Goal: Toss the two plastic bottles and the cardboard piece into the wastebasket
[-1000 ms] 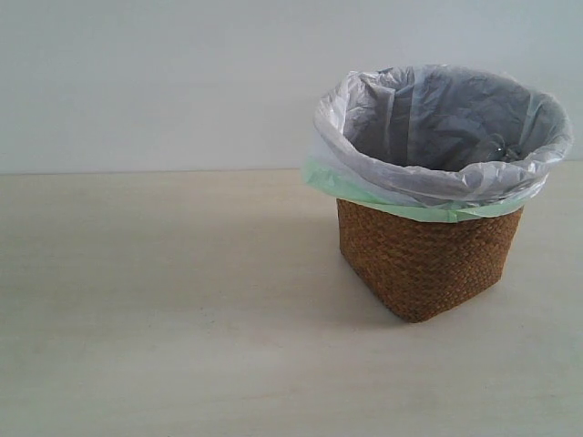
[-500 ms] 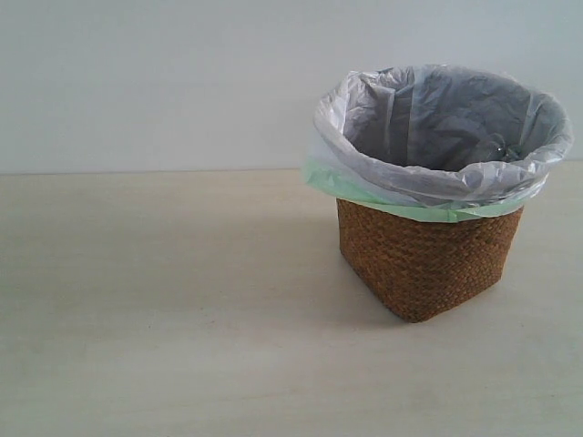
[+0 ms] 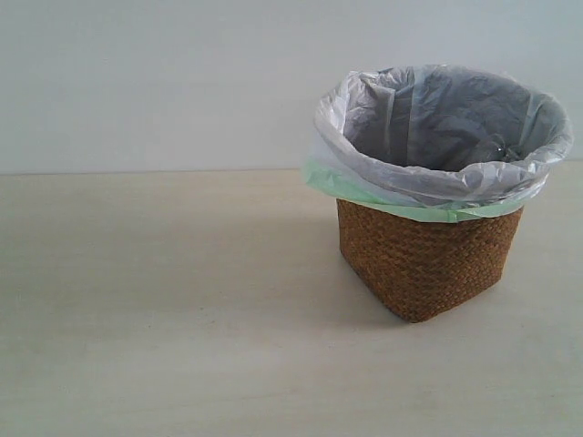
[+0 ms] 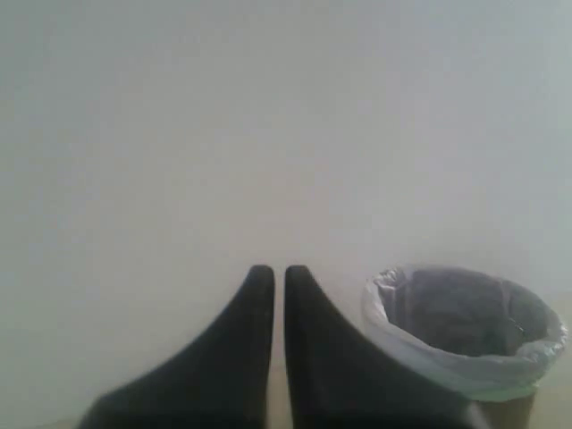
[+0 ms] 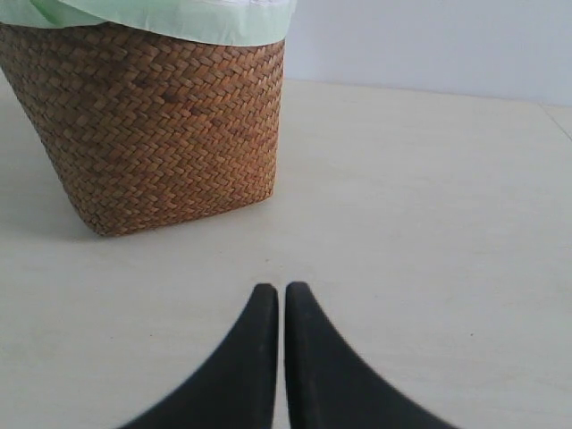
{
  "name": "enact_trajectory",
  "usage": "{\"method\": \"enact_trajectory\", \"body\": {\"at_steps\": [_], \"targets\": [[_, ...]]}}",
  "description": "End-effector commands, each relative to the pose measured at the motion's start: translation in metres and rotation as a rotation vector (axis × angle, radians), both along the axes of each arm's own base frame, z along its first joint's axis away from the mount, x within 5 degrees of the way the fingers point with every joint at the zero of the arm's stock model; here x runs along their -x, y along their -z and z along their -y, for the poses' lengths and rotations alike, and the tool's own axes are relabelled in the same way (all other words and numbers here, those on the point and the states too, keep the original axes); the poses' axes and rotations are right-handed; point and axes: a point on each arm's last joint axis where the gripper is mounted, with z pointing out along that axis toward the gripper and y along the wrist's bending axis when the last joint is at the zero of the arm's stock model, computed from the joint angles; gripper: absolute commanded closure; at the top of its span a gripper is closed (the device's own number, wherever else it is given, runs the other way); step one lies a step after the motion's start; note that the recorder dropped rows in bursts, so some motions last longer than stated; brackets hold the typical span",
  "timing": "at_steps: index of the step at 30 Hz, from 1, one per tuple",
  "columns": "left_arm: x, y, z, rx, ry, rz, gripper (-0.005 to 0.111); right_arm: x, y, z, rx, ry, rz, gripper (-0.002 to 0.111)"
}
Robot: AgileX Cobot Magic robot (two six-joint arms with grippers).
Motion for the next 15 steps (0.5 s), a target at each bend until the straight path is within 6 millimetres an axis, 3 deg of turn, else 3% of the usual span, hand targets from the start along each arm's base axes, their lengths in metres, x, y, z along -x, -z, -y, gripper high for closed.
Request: {"method": "enact_trajectory", "body": {"at_steps": [1, 8, 15], "targets": [[0.016, 0.001, -0.004, 0.030, -0.090, 0.055, 0.103, 0.000, -0.001, 0.000, 0.001, 0.004, 0.010, 0.108], [0.031, 0.002, -0.004, 0.072, -0.250, 0.208, 0.103, 0.000, -0.001, 0.000, 0.001, 0.004, 0.010, 0.108], [0.020, 0.039, -0.003, 0.233, -0.337, 0.339, 0.103, 0.000, -0.001, 0.000, -0.002, 0.004, 0.010, 0.108]]}}
